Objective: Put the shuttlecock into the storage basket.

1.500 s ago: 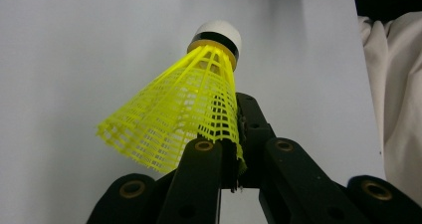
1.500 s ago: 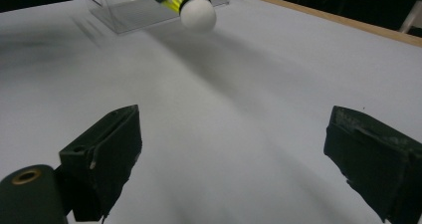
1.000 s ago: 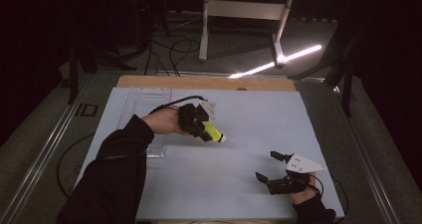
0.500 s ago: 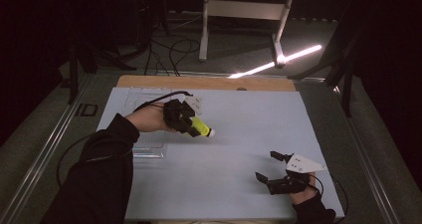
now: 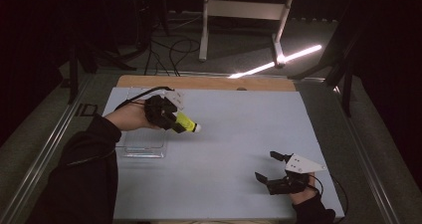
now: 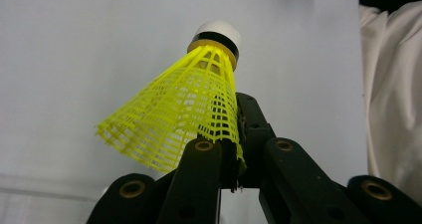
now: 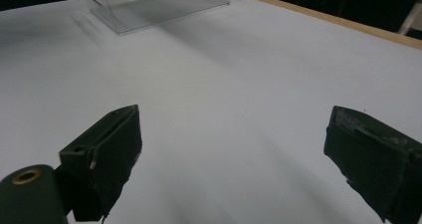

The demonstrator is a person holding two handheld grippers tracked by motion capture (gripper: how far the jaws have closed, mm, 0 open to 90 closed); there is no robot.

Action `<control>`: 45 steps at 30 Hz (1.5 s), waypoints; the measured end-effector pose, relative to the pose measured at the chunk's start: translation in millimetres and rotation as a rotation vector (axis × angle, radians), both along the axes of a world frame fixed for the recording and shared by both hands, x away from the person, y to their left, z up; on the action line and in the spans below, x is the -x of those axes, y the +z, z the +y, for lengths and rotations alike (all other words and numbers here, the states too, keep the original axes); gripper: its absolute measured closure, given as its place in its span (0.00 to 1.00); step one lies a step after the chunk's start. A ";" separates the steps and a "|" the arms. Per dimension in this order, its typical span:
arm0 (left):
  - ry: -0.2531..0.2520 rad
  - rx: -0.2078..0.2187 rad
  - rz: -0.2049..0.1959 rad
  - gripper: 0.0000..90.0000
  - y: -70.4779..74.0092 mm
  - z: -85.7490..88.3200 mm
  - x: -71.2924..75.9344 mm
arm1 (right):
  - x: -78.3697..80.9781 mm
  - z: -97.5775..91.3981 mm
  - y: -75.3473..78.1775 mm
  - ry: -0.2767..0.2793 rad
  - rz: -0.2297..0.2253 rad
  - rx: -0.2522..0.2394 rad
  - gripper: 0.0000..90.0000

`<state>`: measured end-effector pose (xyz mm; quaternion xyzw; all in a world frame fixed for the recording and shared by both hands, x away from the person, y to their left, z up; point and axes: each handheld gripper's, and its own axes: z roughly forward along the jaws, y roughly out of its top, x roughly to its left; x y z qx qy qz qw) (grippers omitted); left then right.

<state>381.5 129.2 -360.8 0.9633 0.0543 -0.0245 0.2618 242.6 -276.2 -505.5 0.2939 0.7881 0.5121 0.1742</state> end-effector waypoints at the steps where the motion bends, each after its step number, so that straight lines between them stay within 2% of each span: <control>1: 0.000 0.000 0.000 0.99 0.0 0.0 0.0 | 0.0 0.0 0.0 0.000 0.000 0.000 0.09; 7: 0.031 -0.008 -0.007 0.99 1.6 16.6 1.9 | -0.1 0.4 -0.4 0.003 -0.001 -0.001 0.09; 11: 0.041 -0.004 -0.010 0.99 3.5 28.5 3.8 | -0.1 0.8 -0.5 0.003 0.003 0.002 0.09; 14: 0.071 0.005 -0.014 0.99 7.3 42.1 5.5 | -0.5 1.1 -1.1 0.004 0.005 0.003 0.09; 18: 0.088 0.008 -0.017 0.99 10.2 52.0 7.6 | -0.7 1.3 -1.6 0.002 0.009 0.003 0.09; 19: 0.091 -0.001 -0.024 0.99 11.2 55.6 8.6 | -0.9 1.5 -1.6 0.003 0.008 0.004 0.09; 26: 0.130 0.000 -0.019 0.99 11.5 77.8 13.4 | -1.1 1.4 -1.6 0.001 0.011 0.005 0.09; 35: 0.155 0.007 -0.009 0.99 7.6 92.0 15.1 | -1.5 1.7 -1.9 0.001 0.012 0.010 0.09; 45: 0.176 -0.003 -0.002 0.99 -7.4 99.9 13.1 | -1.3 1.6 -1.5 0.004 0.009 0.011 0.09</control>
